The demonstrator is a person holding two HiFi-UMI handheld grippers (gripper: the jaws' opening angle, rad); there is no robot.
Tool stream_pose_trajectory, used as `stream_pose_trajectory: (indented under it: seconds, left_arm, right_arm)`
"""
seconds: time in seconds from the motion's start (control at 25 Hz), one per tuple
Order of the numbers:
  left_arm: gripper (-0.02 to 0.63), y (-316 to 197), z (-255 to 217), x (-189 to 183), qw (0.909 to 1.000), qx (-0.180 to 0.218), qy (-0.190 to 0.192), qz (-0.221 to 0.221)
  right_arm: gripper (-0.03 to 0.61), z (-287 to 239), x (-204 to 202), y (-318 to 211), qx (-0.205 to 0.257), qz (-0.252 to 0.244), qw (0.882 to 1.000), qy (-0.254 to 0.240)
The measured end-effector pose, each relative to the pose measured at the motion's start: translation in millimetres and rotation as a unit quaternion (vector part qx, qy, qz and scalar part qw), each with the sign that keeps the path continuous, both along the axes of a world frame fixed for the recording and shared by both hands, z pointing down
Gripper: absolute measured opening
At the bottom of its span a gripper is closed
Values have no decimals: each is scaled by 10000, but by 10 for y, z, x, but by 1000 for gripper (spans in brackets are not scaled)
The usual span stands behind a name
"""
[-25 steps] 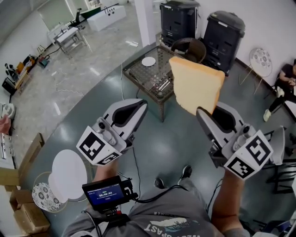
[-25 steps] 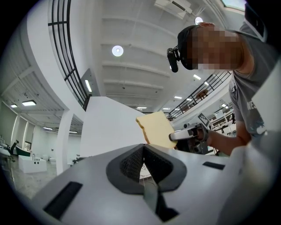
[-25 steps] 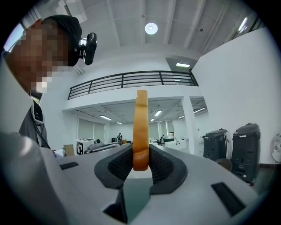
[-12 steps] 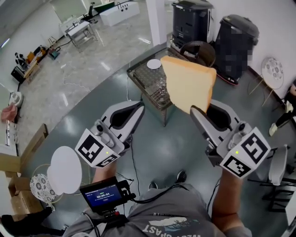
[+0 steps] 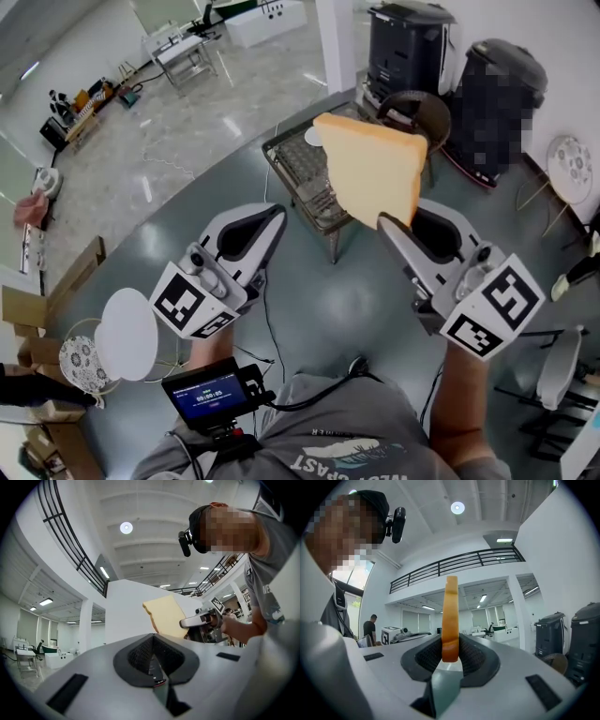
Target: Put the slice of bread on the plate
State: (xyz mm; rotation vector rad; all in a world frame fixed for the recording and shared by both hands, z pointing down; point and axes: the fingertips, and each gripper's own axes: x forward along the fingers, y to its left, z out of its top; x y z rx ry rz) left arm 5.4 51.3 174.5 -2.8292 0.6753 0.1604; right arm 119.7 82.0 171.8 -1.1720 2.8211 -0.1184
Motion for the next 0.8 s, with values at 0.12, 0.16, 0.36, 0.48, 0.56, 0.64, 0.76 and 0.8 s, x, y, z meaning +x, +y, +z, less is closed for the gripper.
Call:
stream_pose_trajectory:
  seconds: [0.12,0.16,0.36,0.48,0.56,0.64,0.76,0.8]
  left_arm:
    - [6,-60,24,121,9999,-1,-27,-114]
    - [6,-80,34,147,9999,-4,-36,-144]
    - [6,-256,101,90,9997,-73,-107,-220]
    - [6,-478,137,-1,9998,-85,-40,-188]
    - [6,-642,169,-42,9999,-86,-9,-108]
    - [6,-792,164,-105,10000,-87,24,-26]
    - [6,-1007,79,-238,9999,-69,90,53]
    - [6,-1069,47,-291,9999,-52,99,80]
  right_arm:
    - [94,32,141,-74,9,-85,10000,-28]
    - [94,47,180,-105,8,-102,9999,-46]
    - [94,132,183,-312,-80,-114,9998,-110]
    - [94,172,104,-505,-96,-40,9999,-91]
    - [94,207,35,-639,-111,24,9999,-78]
    - [94,214,-71,-757,-131,54,9999,-32]
    - [94,125,-227,-944,-102,110,9999,-6]
    - [94,94,-283,-1005,-92,138,9999,-6]
